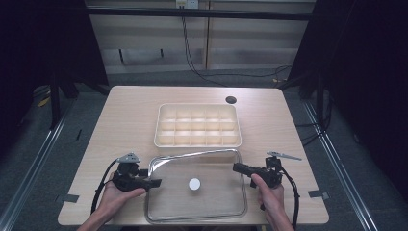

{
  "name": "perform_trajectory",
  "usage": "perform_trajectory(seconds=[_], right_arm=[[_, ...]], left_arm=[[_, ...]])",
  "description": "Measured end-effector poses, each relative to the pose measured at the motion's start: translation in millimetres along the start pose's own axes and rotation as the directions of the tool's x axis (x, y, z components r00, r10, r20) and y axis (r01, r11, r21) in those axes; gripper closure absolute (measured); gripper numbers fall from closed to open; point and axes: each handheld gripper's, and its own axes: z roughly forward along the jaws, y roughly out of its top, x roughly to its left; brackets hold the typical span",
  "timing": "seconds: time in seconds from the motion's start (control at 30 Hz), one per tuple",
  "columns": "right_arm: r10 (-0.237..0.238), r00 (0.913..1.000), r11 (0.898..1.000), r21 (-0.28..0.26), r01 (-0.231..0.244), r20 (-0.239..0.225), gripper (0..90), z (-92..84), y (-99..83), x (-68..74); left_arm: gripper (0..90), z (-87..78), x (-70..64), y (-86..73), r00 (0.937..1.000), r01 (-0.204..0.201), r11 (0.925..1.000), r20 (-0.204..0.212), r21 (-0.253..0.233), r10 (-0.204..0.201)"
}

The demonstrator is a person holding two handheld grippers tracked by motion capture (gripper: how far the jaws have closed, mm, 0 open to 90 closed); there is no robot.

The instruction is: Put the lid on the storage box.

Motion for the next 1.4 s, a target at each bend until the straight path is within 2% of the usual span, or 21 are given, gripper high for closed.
perform_trajectory(seconds=[0.23, 0.27, 0.37, 0.47, 0.63, 0.73, 0.8, 0.9, 1.1, 1.3, 1.4], right_arm=[[-0.018, 0.9998, 1.000, -0.001, 0.018, -0.009, 74.3, 0.1, 0.5, 1.2], [-0.018, 0.9998, 1.000, -0.001, 0.018, -0.006, 74.2, -0.3, 0.4, 1.5], [-0.019, 0.9998, 1.000, 0.000, 0.019, -0.002, 74.1, -0.5, 0.2, 1.5], [-0.018, 0.9998, 1.000, 0.007, 0.018, 0.012, 73.5, -0.2, 0.3, -0.2], [-0.026, 0.9993, 1.000, 0.017, 0.025, 0.027, 72.5, 0.7, 0.3, 0.5], [-0.031, 0.9988, 0.999, 0.028, 0.030, 0.039, 71.7, 0.9, 0.0, 0.2], [-0.036, 0.9980, 0.999, 0.034, 0.034, 0.053, 70.2, 2.3, -0.5, -0.2], [-0.046, 0.9970, 0.998, 0.042, 0.043, 0.063, 69.1, 4.0, -1.1, 0.2], [-0.048, 0.9972, 0.998, 0.033, 0.046, 0.057, 69.0, 4.4, -0.4, 2.2], [-0.055, 0.9971, 0.998, 0.027, 0.053, 0.053, 68.9, 4.8, 1.2, 2.3], [-0.060, 0.9965, 0.998, 0.019, 0.059, 0.058, 68.9, 4.5, 2.6, 4.1]], left_arm=[[29.6, 0.1, 0.3, -0.2, 0.9991, 0.028, 0.9996, 0.032, -0.001, -0.028], [31.9, -0.8, 1.5, -0.3, 0.9978, 0.045, 0.9990, 0.048, 0.000, -0.045], [34.9, -2.5, 3.0, -0.3, 0.9969, 0.052, 0.9986, 0.059, -0.004, -0.052], [42.3, -9.0, 2.3, 0.5, 0.9979, 0.037, 0.9985, 0.055, -0.040, -0.034], [43.5, -11.3, 1.6, 0.8, 0.9981, 0.035, 0.9984, 0.051, -0.044, -0.033], [44.6, -12.3, 1.8, 1.8, 0.9975, 0.036, 0.9981, 0.062, -0.049, -0.033], [47.7, -14.6, 2.1, 2.9, 0.9951, 0.043, 0.9967, 0.092, -0.068, -0.037], [48.5, -17.7, -0.6, 6.0, 0.9959, 0.031, 0.9964, 0.087, -0.079, -0.025], [50.5, -22.0, -0.8, 9.4, 0.9963, 0.030, 0.9970, 0.083, -0.071, -0.024], [52.1, -23.9, 1.4, 11.1, 0.9958, 0.026, 0.9963, 0.089, -0.082, -0.019], [53.7, -26.9, 1.3, 12.4, 0.9951, 0.033, 0.9942, 0.096, -0.102, -0.023]])
